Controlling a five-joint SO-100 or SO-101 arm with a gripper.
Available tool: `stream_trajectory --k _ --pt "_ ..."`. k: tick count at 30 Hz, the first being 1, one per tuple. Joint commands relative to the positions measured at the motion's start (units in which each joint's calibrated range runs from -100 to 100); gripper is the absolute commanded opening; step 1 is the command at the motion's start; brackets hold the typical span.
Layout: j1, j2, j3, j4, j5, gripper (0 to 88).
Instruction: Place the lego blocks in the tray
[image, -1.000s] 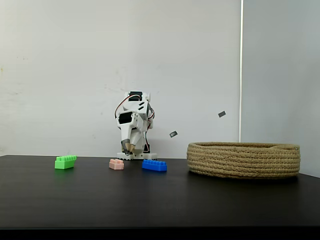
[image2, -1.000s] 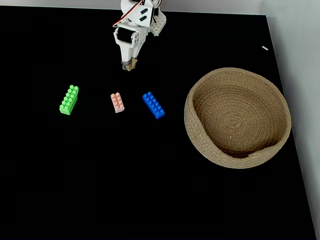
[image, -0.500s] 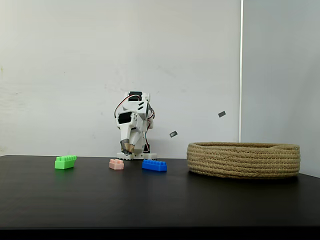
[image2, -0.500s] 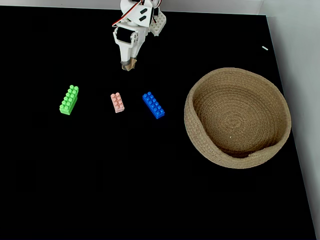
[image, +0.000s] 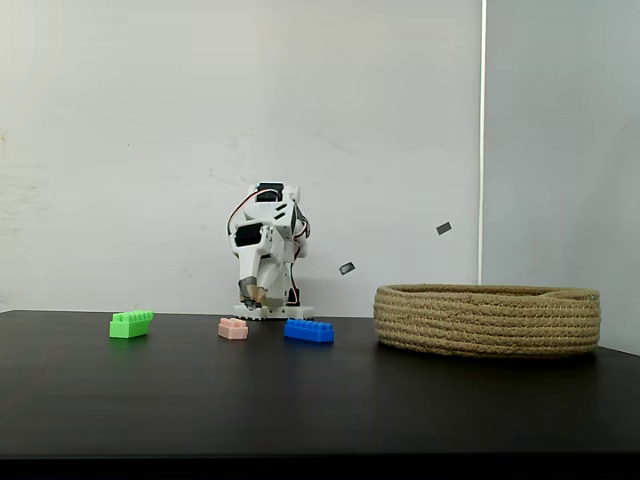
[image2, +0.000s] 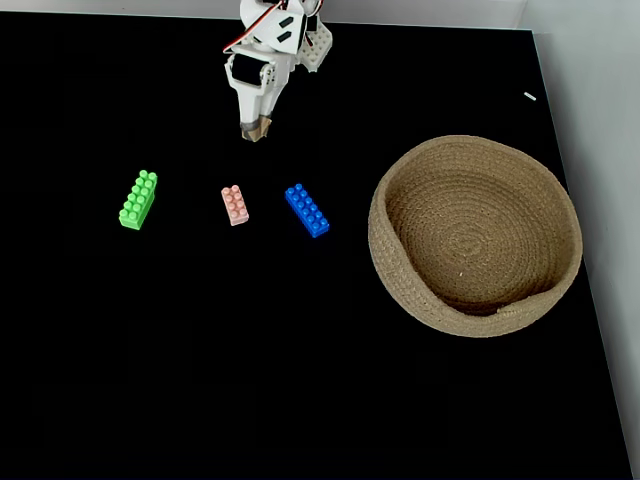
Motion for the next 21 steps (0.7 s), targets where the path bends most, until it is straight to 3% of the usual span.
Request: stream_trajectory --k 1,9,14,21 --pt "0.7 -0.6 1.4 -4.7 2.0 2.0" --pt "0.5 -0.6 -14.0 4.7 5.7 9.3" --pt "3.0 1.8 -22.6 5.4 13.5 15.6" --pt "5.8 27.1 -36.0 7.0 27.1 18.0"
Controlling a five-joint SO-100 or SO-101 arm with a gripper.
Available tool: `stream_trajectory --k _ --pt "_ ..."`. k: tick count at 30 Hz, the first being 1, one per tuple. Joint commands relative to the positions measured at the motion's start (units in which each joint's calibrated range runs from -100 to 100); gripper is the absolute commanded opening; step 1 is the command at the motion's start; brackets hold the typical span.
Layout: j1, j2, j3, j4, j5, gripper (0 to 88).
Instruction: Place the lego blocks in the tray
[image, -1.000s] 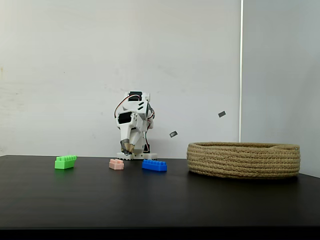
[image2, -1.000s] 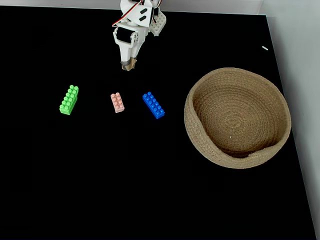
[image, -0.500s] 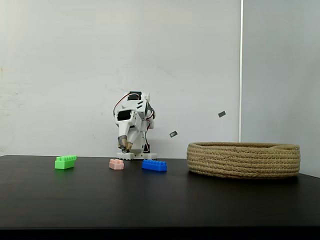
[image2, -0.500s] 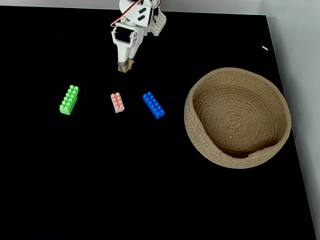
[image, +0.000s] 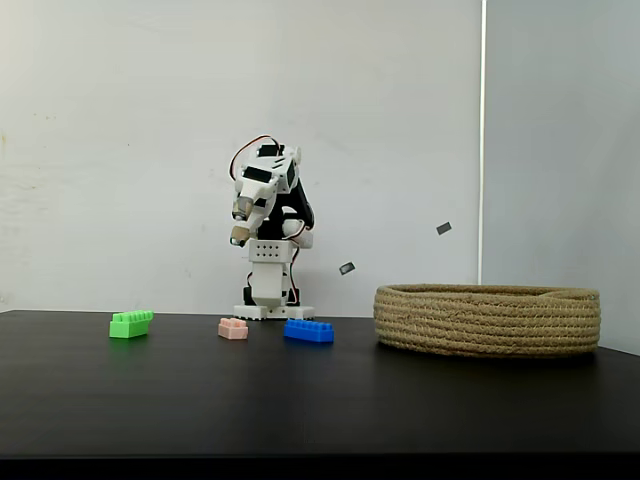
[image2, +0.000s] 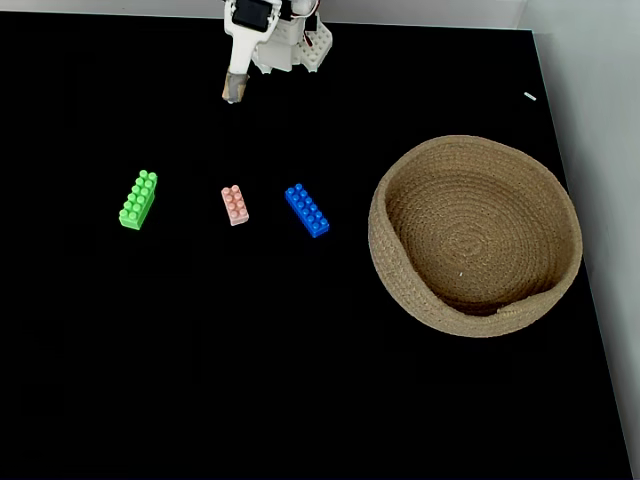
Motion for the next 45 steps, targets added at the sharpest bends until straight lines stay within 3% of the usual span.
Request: stream_trajectory --k 1,7,15,19,26,45 --pt "2.4 18.1 -11.6 1.1 8.1 18.6" --pt "10.9 33.3 -16.5 -0.4 17.8 25.2" --pt "22.0 59.9 -37.2 2.3 25.3 20.3" --pt "22.9 72.0 -50.4 5.7 27.4 21.6" --pt "22.9 82.7 -58.3 4.3 33.6 27.7" --pt "20.3 98.1 -72.9 0.1 34.8 33.6"
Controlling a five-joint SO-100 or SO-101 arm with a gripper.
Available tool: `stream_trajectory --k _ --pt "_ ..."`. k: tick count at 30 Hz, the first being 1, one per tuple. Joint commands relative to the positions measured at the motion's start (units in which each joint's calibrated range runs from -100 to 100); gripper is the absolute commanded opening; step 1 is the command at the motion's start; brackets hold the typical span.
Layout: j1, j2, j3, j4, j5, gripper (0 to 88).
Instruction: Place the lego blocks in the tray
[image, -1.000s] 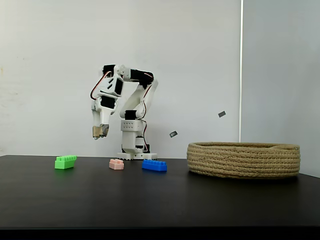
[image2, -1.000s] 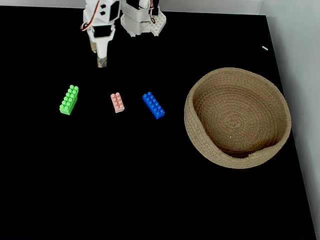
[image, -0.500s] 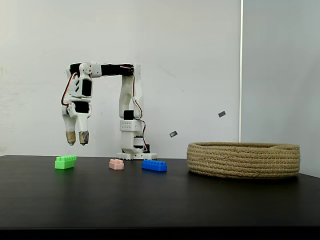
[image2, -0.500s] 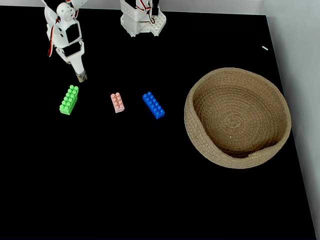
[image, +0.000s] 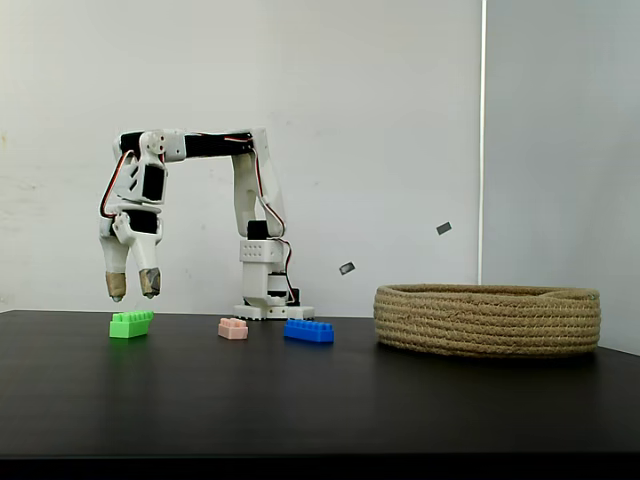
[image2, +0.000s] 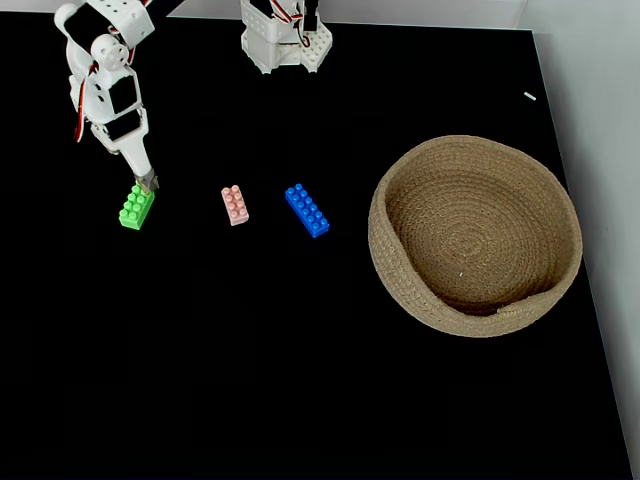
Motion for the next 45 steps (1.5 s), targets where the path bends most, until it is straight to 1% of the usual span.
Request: stream_trajectory --k 1,4,6,8,13,22,24,26,27,28,33,36,39,42,45 --pt "-1.2 -0.3 -3.5 -1.4 -0.1 33.9" --pt "-2.2 0.5 -2.4 -1.4 -0.2 38.5" --pt "-3.2 0.6 0.1 -1.4 -0.3 37.2" --pt "-4.0 0.7 0.8 -1.4 -1.0 37.8" --pt "-3.5 1.9 0.5 -3.6 -1.4 36.5" --pt "-1.9 7.3 -4.7 -7.1 -1.4 33.6" --pt "-1.8 7.5 -4.6 -7.5 -1.0 30.1" --pt "-1.8 7.3 -3.9 -7.5 -0.2 18.1" --pt "-1.9 7.2 -3.7 -7.6 -0.3 8.4" --pt "-2.2 7.2 -3.6 -8.0 -1.2 0.3" --pt "-2.8 5.7 -2.7 -8.7 -3.9 0.1" --pt "-3.8 0.6 -1.1 -8.1 -6.8 0.1" --pt "-5.8 -9.5 3.3 -7.7 -10.9 0.1" --pt "-8.7 -23.3 11.9 -7.7 -14.1 0.1" --pt "-14.4 -38.3 23.0 -7.7 -16.6 0.1"
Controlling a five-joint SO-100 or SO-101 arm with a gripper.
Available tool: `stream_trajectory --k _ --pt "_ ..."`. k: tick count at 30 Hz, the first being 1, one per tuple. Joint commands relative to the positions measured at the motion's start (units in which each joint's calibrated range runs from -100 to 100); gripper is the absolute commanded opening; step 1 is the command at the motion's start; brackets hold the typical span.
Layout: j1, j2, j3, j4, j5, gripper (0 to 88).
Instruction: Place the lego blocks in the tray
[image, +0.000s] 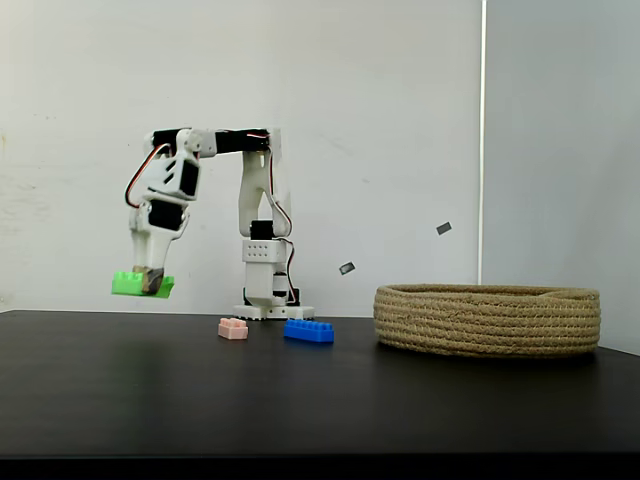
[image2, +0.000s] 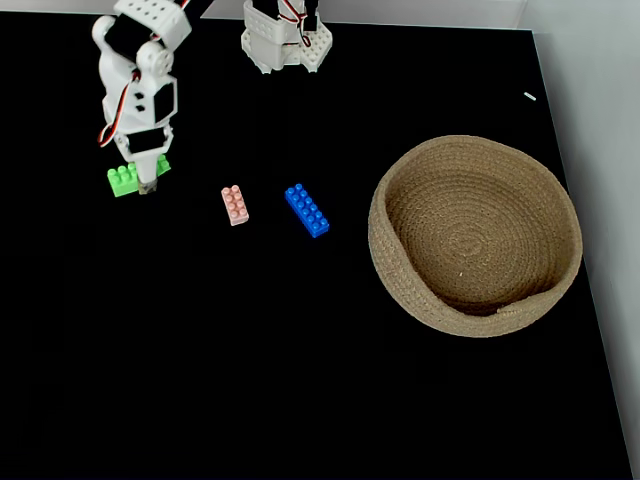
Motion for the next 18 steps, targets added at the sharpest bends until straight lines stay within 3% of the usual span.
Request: stream_trajectory --k 1,6,11,18 --pt "-8.1 -29.1 12.6 0.2 -4.4 0.1" --pt "-25.7 -45.8 22.0 0.9 -14.9 0.1" --pt "-43.6 -46.5 19.2 2.4 -28.2 0.1" --pt "-56.2 -37.1 14.4 -15.0 -38.8 0.3"
